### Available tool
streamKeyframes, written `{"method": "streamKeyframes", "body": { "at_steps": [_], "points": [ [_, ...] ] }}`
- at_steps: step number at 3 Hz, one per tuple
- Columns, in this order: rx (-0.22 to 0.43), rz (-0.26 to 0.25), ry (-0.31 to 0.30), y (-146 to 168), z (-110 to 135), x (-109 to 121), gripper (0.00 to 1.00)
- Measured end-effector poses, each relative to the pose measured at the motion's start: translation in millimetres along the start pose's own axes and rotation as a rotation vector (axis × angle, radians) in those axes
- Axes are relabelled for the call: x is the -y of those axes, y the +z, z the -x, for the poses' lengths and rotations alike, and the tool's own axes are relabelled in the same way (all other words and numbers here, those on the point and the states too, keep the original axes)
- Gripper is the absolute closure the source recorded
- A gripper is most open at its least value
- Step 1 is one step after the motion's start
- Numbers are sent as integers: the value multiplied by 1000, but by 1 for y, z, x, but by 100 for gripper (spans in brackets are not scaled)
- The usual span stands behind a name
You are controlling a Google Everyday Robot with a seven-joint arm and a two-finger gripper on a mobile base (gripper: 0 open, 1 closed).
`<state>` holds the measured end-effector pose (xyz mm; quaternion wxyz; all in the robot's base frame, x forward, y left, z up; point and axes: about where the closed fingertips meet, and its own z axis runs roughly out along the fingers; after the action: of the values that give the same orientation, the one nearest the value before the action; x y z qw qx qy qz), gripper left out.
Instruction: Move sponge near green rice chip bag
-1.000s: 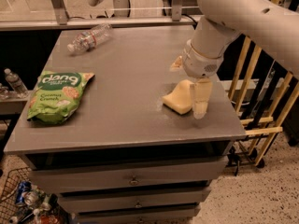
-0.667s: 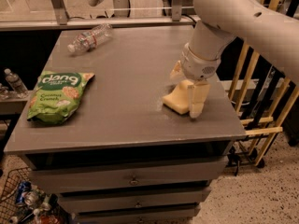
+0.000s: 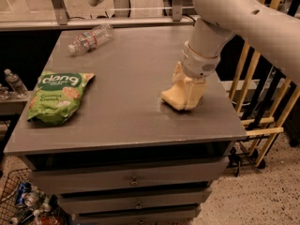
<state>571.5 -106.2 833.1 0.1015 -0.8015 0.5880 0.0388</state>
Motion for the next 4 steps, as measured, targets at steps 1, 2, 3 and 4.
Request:
{"method": "streamKeyframes", "body": {
  "at_steps": [1,2,3,4],
  "points": [
    [41,-85,-15,-35,15,9,87],
    [40,-82,-15,-32,15,10,100],
    [48,-79,-10,-30,15,9,100],
    [100,-105,-109,-37,50,25,100]
  ]
}}
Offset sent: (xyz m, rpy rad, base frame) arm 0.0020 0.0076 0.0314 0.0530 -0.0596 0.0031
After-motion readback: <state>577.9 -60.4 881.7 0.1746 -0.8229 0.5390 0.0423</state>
